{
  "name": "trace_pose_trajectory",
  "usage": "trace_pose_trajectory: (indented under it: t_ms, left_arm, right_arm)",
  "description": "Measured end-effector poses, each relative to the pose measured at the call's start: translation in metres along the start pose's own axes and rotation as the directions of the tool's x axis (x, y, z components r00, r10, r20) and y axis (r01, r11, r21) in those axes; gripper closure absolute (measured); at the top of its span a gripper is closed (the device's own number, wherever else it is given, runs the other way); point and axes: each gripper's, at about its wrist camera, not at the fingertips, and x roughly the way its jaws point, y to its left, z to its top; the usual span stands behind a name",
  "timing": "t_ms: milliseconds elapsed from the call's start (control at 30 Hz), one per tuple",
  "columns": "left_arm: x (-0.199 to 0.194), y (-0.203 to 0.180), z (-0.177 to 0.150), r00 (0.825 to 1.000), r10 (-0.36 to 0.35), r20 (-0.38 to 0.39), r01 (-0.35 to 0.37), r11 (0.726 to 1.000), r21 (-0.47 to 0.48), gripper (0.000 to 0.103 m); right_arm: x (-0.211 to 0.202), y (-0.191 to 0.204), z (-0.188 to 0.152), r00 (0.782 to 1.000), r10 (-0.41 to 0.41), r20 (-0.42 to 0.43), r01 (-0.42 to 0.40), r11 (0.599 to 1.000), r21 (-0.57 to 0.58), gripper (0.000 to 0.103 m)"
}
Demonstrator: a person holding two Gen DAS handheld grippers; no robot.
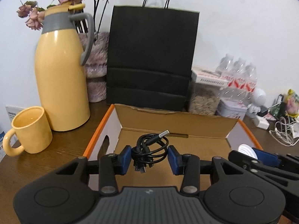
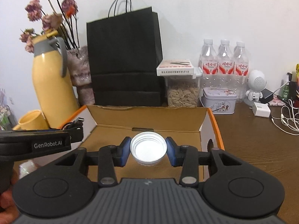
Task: Organize objects
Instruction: 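Carry the cap and cable into the cardboard box and open both grippers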
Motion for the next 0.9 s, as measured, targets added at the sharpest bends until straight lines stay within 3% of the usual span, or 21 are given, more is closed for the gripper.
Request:
trace_pose_trajectory:
  t_ms: [233, 267, 300, 333, 367, 400, 767, 900]
  left_arm:
    - [0.015, 0.006, 0.001, 0.999, 0.014, -0.029, -0.014, 1.000, -0.006, 0.061]
    - [0.016, 0.006, 0.002, 0.999, 0.020, -0.034, -0.020, 1.000, -0.010, 0.059]
    - [0.016, 0.007, 0.002, 0.999, 0.026, -0.037, -0.027, 1.000, -0.009, 0.052]
    - [0.016, 0.008, 0.003, 0.999, 0.036, -0.040, -0.036, 0.999, -0.011, 0.043]
    - [0.017, 0.009, 0.003, 0.998, 0.047, -0.046, -0.047, 0.999, -0.016, 0.016]
    - [0.018, 0.009, 0.003, 0.997, 0.056, -0.050, -0.057, 0.998, -0.018, 0.000]
    - [0.000, 0.009, 0.008, 0.996, 0.093, 0.001, -0.093, 0.996, -0.004, 0.000]
    - [0.005, 0.010, 0.009, 0.996, 0.091, -0.017, -0.091, 0.996, -0.006, 0.000]
  right_arm:
    - [0.017, -0.003, -0.004, 0.999, -0.012, -0.052, 0.012, 1.000, -0.001, 0.061]
    - [0.018, -0.003, -0.005, 0.998, -0.016, -0.061, 0.016, 1.000, -0.003, 0.053]
    - [0.020, -0.002, -0.005, 0.997, -0.021, -0.072, 0.020, 1.000, -0.008, 0.033]
    - [0.020, -0.002, -0.006, 0.997, -0.029, -0.078, 0.028, 1.000, -0.011, 0.022]
    - [0.020, -0.002, -0.006, 0.996, -0.042, -0.073, 0.041, 0.999, -0.014, 0.006]
    - [0.019, -0.001, -0.006, 0.996, -0.051, -0.068, 0.049, 0.999, -0.019, 0.002]
    - [0.008, -0.008, 0.000, 0.994, -0.091, -0.058, 0.090, 0.996, -0.027, 0.000]
    - [0.011, -0.013, 0.000, 0.995, -0.083, -0.061, 0.083, 0.997, -0.006, 0.000]
